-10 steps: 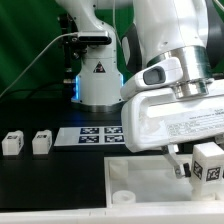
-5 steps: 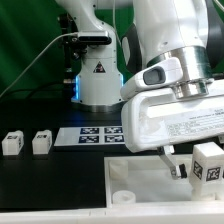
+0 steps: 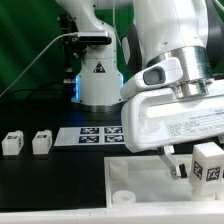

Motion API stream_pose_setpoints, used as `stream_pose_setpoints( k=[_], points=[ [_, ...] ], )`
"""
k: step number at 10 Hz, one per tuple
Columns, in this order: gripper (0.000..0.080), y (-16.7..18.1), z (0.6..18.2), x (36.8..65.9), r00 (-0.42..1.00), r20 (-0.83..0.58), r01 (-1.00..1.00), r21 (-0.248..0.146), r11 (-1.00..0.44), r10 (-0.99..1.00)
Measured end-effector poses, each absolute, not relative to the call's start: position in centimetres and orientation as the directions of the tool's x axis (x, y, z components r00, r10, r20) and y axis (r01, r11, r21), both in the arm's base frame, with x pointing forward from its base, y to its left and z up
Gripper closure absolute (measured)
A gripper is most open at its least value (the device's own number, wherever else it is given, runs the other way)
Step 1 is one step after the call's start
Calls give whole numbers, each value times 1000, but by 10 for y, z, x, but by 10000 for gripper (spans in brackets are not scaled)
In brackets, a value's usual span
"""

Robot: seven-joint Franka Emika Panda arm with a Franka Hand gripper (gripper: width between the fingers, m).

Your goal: Assemble one leg

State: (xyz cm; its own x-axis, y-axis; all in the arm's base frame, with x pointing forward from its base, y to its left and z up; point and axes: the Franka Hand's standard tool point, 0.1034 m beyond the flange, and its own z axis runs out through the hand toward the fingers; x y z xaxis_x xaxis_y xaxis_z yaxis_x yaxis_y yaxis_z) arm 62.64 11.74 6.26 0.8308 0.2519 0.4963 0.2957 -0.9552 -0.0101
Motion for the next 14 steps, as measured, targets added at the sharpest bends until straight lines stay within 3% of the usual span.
stream_pose_setpoints(
  k=[1,3,5,6,8,9,12,14],
  points=[
    [150,116,70,626,839,480,298,-11,-954,257],
    [150,119,104,625,848,453,312,-8,-950,275],
    [150,124,118,628,879,386,313,-24,-949,280],
    [150,127,117,628,887,368,312,-29,-950,280],
    [150,132,109,627,947,133,303,-58,-951,293],
    [150,130,104,632,952,91,299,-66,-952,293],
    [150,126,99,611,925,-213,298,-113,-948,316],
    [150,127,91,610,911,-260,296,-122,-947,319]
  ],
)
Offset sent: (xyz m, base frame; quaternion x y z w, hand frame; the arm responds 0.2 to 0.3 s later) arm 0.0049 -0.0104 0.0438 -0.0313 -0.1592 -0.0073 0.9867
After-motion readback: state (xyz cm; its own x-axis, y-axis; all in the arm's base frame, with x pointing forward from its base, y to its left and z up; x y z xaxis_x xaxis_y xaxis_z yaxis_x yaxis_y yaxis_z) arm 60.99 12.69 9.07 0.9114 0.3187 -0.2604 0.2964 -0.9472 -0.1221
